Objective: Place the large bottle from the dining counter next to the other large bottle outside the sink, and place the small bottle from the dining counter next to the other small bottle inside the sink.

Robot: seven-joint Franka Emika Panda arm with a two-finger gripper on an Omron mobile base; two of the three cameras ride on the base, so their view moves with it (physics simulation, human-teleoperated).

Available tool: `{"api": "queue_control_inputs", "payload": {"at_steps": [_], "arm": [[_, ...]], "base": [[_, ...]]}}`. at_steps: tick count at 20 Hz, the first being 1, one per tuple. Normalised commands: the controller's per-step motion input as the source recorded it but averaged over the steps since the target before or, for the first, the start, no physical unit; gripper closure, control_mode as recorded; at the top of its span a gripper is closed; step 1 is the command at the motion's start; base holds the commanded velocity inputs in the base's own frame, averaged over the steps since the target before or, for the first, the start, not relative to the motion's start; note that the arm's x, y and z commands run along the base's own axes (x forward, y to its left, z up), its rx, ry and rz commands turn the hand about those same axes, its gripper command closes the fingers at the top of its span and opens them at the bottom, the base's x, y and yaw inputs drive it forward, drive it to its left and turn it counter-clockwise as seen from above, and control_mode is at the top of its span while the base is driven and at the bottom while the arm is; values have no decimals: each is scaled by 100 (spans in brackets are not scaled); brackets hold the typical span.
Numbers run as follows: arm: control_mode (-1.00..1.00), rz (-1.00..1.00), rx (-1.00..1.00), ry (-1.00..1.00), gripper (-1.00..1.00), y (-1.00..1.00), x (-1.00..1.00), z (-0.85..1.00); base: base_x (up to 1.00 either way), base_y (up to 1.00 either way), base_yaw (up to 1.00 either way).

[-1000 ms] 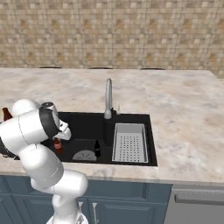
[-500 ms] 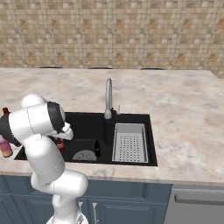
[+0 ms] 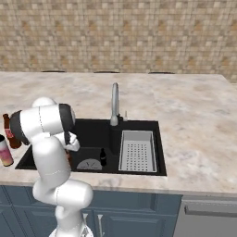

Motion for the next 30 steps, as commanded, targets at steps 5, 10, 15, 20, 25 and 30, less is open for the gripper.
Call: {"api": "queue_control_inputs", "payload": {"at_steps": [5, 10, 15, 20, 25, 30], "arm": [[-100, -1, 0, -3, 100, 0, 19, -25], [-100, -2, 0, 0, 100, 0, 6, -33], [-100, -1, 0, -2, 100, 5, 8, -35], [-100, -1, 0, -1, 100, 7, 7, -30], [-100, -3, 0, 0, 100, 13, 0, -27], [-100, -11, -1, 1, 100, 5, 7, -17]], "base": [[0, 0, 0], [0, 0, 0], [0, 0, 0], [0, 0, 0], [0, 0, 0], [0, 0, 0]]}}
